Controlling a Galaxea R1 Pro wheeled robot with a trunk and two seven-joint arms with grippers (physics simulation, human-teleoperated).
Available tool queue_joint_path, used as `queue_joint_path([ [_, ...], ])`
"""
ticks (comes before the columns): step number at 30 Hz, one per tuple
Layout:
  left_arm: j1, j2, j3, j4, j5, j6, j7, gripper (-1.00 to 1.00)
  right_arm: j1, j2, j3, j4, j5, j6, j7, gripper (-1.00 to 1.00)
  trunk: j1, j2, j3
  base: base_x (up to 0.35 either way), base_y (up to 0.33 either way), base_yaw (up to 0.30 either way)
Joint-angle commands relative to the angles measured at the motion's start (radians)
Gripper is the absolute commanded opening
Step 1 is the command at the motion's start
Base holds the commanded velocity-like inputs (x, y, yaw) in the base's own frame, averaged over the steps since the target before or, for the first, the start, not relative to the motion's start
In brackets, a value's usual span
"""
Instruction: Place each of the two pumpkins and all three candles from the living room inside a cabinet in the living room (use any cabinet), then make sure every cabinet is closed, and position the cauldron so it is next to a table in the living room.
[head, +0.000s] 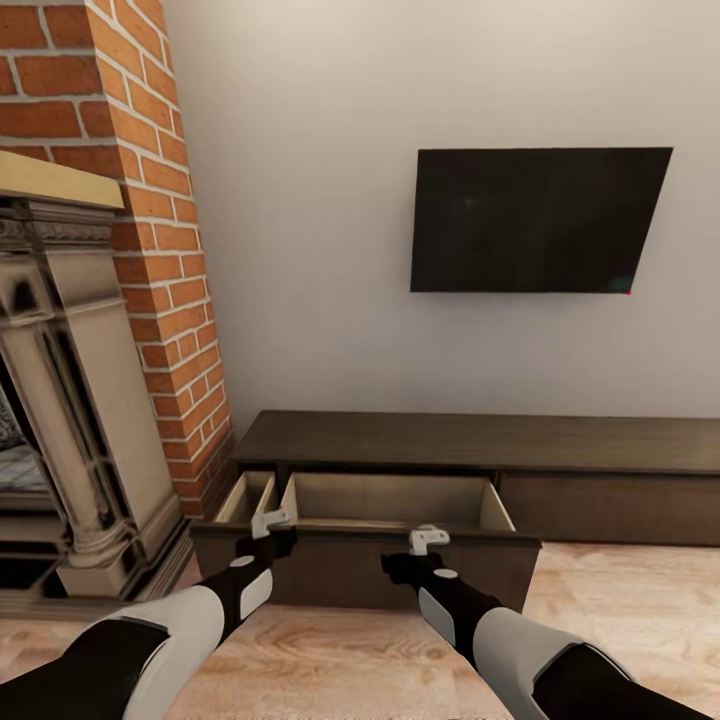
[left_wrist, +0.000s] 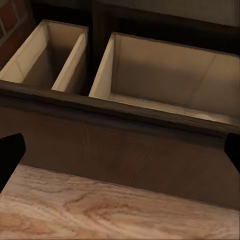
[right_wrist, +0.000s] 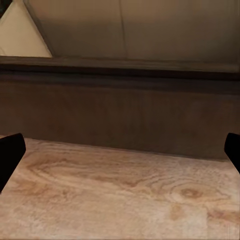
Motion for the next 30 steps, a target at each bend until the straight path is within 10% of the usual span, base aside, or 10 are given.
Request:
queue_joint_path([
  [1, -0.001, -0.001, -0.009, 0.002, 0.004, -0.006, 0.003, 1.0, -0.001, 0.0, 0.009, 0.004, -0.009, -0.006, -0.004, 1.0, 0.004, -0.008, -0.004, 0.0, 0.0, 0.0],
  [30, 0.028, -0.018, -0.009, 0.009, -0.004, -0.078, -0.06, 1.0, -0.001, 0.0, 0.012, 0.02, 0.042, -0.16, -0.068, 1.0, 0.115, -0.211, -0.095, 0.0, 0.0, 0.0],
])
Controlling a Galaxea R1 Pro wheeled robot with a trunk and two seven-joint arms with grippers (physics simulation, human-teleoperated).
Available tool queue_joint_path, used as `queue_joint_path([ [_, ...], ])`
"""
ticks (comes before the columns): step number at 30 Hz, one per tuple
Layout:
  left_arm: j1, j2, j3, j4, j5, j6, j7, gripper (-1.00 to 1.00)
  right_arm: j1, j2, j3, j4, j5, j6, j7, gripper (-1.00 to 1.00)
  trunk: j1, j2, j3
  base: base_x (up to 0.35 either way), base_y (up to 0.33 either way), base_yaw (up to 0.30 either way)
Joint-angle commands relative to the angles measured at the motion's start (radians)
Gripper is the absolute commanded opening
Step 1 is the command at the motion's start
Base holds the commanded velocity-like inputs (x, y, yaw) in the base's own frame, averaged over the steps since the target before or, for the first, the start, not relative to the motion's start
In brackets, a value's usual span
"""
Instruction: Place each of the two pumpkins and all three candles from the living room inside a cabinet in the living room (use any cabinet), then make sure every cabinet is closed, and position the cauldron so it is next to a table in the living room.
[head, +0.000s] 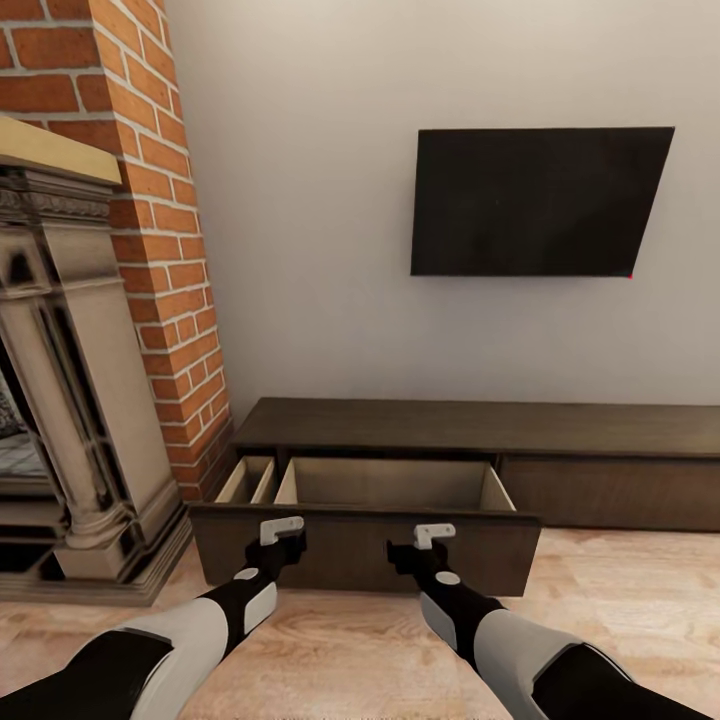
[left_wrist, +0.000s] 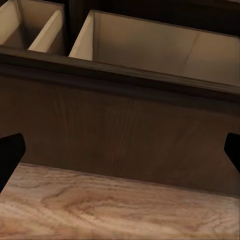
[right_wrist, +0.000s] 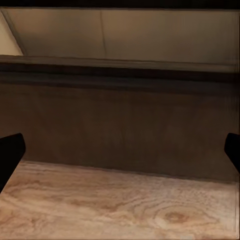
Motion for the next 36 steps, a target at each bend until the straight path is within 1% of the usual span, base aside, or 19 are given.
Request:
queue_joint_path([
  [1, -0.001, -0.002, -0.009, 0.003, 0.007, -0.005, 0.003, 1.0, -0.001, 0.0, 0.009, 0.001, 0.009, -0.007, -0.008, 1.0, 0.004, -0.008, -0.004, 0.0, 0.0, 0.0],
  [4, -0.001, -0.005, -0.009, 0.003, 0.006, -0.005, 0.003, 1.0, -0.001, 0.0, 0.009, -0.001, 0.039, -0.011, -0.013, 1.0, 0.015, -0.029, -0.014, 0.0, 0.0, 0.0],
  [7, -0.001, -0.006, -0.009, 0.003, 0.005, -0.005, 0.003, 1.0, -0.001, 0.0, 0.009, -0.002, 0.051, -0.012, -0.014, 1.0, 0.027, -0.05, -0.023, 0.0, 0.0, 0.0],
  [10, -0.001, -0.006, -0.009, 0.001, 0.005, -0.006, 0.003, 1.0, -0.001, 0.0, 0.007, -0.005, 0.056, -0.012, -0.012, 1.0, 0.038, -0.071, -0.032, 0.0, 0.0, 0.0],
  [17, -0.001, -0.005, -0.009, 0.0, 0.005, -0.007, 0.003, 1.0, -0.001, 0.0, 0.004, -0.007, 0.053, -0.013, -0.01, 1.0, 0.065, -0.12, -0.054, 0.0, 0.0, 0.0],
  [20, -0.001, -0.004, -0.009, -0.001, 0.005, -0.007, 0.003, 1.0, -0.001, 0.0, 0.004, -0.007, 0.052, -0.026, -0.007, 1.0, 0.077, -0.141, -0.064, 0.0, 0.0, 0.0],
  [22, -0.001, -0.003, -0.009, -0.002, 0.005, -0.007, 0.003, 1.0, -0.001, 0.0, 0.003, -0.007, 0.052, -0.087, -0.005, 1.0, 0.077, -0.141, -0.072, 0.0, 0.0, 0.0],
  [23, -0.001, -0.002, -0.009, -0.002, 0.005, -0.007, 0.003, 1.0, -0.001, 0.0, 0.003, -0.005, 0.052, -0.132, -0.005, 1.0, 0.078, -0.141, -0.075, 0.0, 0.0, 0.0],
  [25, -0.001, -0.002, -0.009, -0.002, 0.005, -0.007, 0.003, 1.0, -0.001, 0.0, 0.003, -0.003, 0.052, -0.167, -0.006, 1.0, 0.079, -0.142, -0.083, 0.0, 0.0, 0.0],
  [29, -0.001, -0.002, -0.009, -0.002, 0.005, -0.007, 0.003, 1.0, -0.001, 0.0, 0.003, -0.001, 0.052, -0.198, -0.01, 1.0, 0.081, -0.143, -0.099, 0.0, 0.0, 0.0],
  [36, -0.001, -0.003, -0.009, -0.003, 0.006, -0.008, 0.003, 1.0, -0.001, 0.0, 0.003, 0.002, 0.054, -0.199, -0.009, 1.0, 0.084, -0.144, -0.126, 0.0, 0.0, 0.0],
])
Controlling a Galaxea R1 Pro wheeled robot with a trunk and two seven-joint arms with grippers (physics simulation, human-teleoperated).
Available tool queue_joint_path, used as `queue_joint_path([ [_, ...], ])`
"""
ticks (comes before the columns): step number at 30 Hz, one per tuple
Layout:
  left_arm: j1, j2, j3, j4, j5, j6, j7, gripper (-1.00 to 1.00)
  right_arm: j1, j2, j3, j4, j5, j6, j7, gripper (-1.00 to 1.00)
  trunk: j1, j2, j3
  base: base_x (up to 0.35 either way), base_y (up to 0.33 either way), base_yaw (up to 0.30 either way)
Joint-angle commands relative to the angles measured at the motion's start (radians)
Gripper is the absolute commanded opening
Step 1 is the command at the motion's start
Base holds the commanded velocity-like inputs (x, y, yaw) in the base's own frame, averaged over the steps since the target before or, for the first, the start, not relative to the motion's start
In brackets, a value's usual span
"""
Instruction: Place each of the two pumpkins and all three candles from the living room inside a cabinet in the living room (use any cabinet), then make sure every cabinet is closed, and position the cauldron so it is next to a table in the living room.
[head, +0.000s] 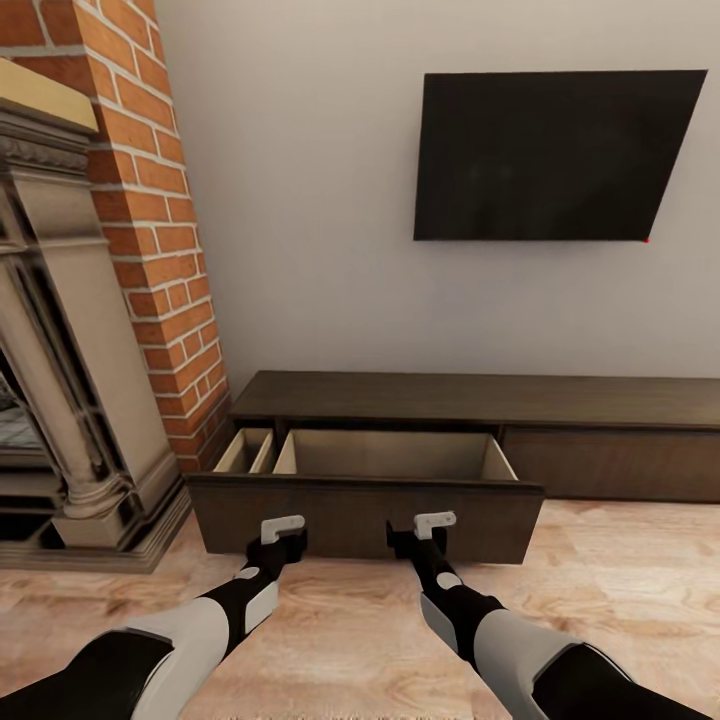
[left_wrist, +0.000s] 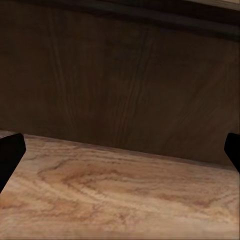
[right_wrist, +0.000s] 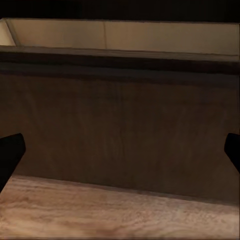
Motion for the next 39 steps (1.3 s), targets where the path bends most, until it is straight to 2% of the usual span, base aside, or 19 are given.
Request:
queue_joint_path([
  [1, -0.001, -0.001, -0.009, 0.002, 0.007, -0.005, 0.003, 1.0, -0.001, 0.0, 0.009, 0.001, -0.006, -0.002, -0.004, 1.0, 0.0, -0.001, -0.005, 0.0, 0.0, 0.0],
  [6, -0.001, 0.0, -0.009, 0.0, 0.008, -0.012, 0.003, 1.0, -0.001, 0.0, 0.008, 0.003, -0.006, -0.01, 0.0, 1.0, 0.002, -0.002, -0.024, 0.0, 0.0, 0.0],
  [11, -0.001, -0.001, -0.009, 0.003, 0.008, -0.052, 0.003, 1.0, 0.002, 0.0, 0.008, 0.003, -0.006, -0.015, 0.0, 1.0, 0.005, -0.003, -0.044, 0.0, 0.0, 0.0],
  [16, -0.001, -0.001, -0.008, 0.003, 0.008, -0.059, 0.003, 1.0, 0.067, 0.0, 0.008, -0.001, -0.007, -0.035, 0.0, 1.0, 0.007, -0.004, -0.063, 0.0, 0.0, 0.0],
  [23, -0.001, -0.001, -0.008, 0.004, 0.009, -0.062, 0.004, 1.0, 0.086, 0.0, 0.008, -0.003, -0.007, -0.102, 0.0, 1.0, 0.01, -0.006, -0.09, 0.0, 0.0, 0.0],
  [32, -0.001, -0.001, -0.007, 0.005, 0.011, -0.066, 0.005, 1.0, 0.089, 0.0, 0.008, -0.003, -0.007, -0.113, 0.0, 1.0, 0.01, -0.006, -0.088, 0.0, 0.0, -0.02],
  [34, -0.001, -0.001, -0.007, 0.005, 0.012, -0.083, 0.005, 1.0, 0.089, 0.0, 0.008, -0.003, -0.007, -0.113, 0.0, 1.0, 0.01, -0.006, -0.086, 0.0, 0.0, -0.104],
  [35, -0.001, -0.001, -0.007, 0.007, 0.012, -0.118, 0.005, 1.0, 0.09, 0.0, 0.008, -0.003, -0.007, -0.113, 0.0, 1.0, 0.01, -0.006, -0.085, 0.0, 0.0, -0.065],
  [39, -0.001, -0.001, -0.007, 0.012, 0.012, -0.135, 0.006, 1.0, 0.09, 0.0, 0.008, -0.003, -0.007, -0.113, 0.0, 1.0, 0.01, -0.006, -0.084, 0.0, 0.0, -0.031],
])
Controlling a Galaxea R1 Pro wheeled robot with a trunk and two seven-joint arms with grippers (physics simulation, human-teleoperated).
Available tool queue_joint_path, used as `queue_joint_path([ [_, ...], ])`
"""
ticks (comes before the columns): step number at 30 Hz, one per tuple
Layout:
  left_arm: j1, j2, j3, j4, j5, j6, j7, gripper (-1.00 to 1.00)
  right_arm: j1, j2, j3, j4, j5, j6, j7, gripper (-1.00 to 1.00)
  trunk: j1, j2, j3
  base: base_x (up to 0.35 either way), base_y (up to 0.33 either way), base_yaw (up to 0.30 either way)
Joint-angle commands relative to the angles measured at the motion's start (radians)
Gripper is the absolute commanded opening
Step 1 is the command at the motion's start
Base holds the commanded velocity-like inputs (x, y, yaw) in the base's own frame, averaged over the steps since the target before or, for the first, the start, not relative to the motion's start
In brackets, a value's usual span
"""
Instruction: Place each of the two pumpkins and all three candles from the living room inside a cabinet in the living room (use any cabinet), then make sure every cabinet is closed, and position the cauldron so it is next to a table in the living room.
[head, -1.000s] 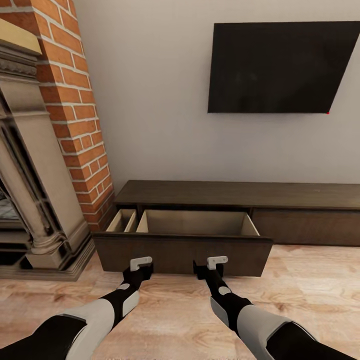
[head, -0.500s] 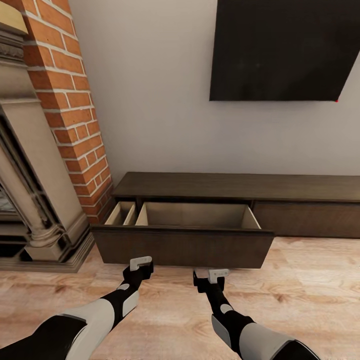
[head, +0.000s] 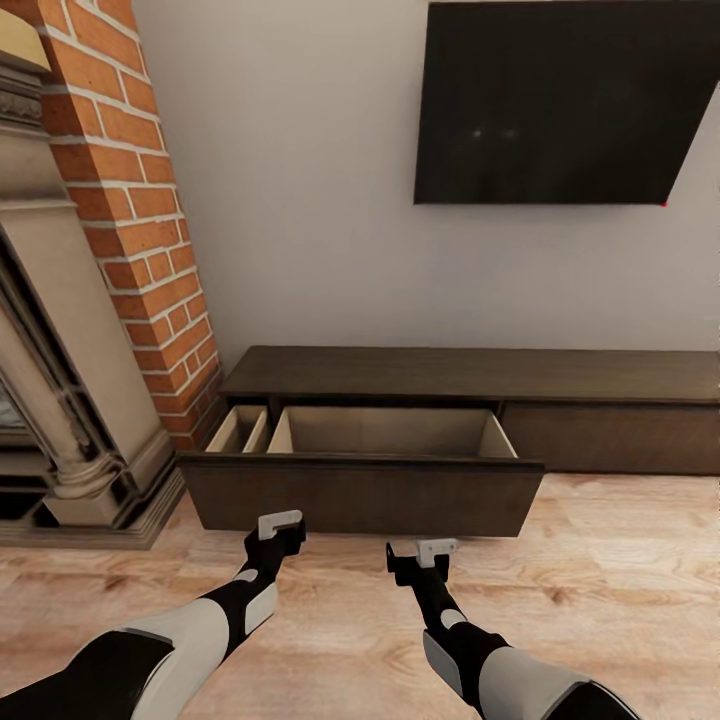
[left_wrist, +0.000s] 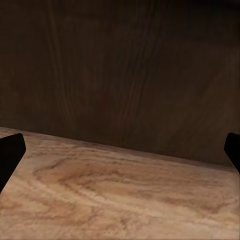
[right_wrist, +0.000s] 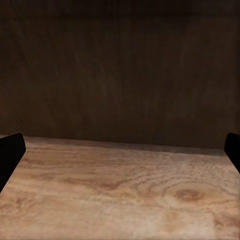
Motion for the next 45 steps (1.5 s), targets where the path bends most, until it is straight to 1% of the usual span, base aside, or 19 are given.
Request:
queue_joint_path([
  [1, -0.001, -0.001, -0.009, 0.005, 0.006, -0.007, 0.004, 1.0, -0.001, 0.0, 0.009, 0.001, -0.005, -0.002, -0.006, 1.0, 0.0, 0.0, -0.001, 0.017, 0.0, -0.011],
  [14, -0.001, -0.001, -0.009, 0.008, 0.007, -0.012, 0.004, 1.0, -0.001, 0.0, 0.009, 0.001, -0.005, -0.002, -0.006, 1.0, 0.0, 0.0, -0.001, 0.274, 0.0, -0.001],
  [25, -0.001, -0.001, -0.009, 0.01, 0.007, -0.009, 0.004, 1.0, -0.001, 0.0, 0.009, 0.001, -0.005, -0.002, -0.006, 1.0, 0.0, 0.0, -0.001, 0.061, 0.0, 0.0],
  [37, -0.001, -0.001, -0.008, 0.01, 0.007, -0.007, 0.004, 1.0, 0.0, 0.0, 0.009, 0.001, -0.005, -0.002, -0.006, 1.0, 0.0, 0.0, -0.001, 0.288, 0.0, 0.0],
  [45, 0.0, -0.001, -0.008, 0.01, 0.007, -0.007, 0.004, 1.0, 0.0, 0.0, 0.009, 0.001, -0.005, -0.002, -0.006, 1.0, 0.0, 0.0, -0.001, 0.056, 0.0, 0.0],
])
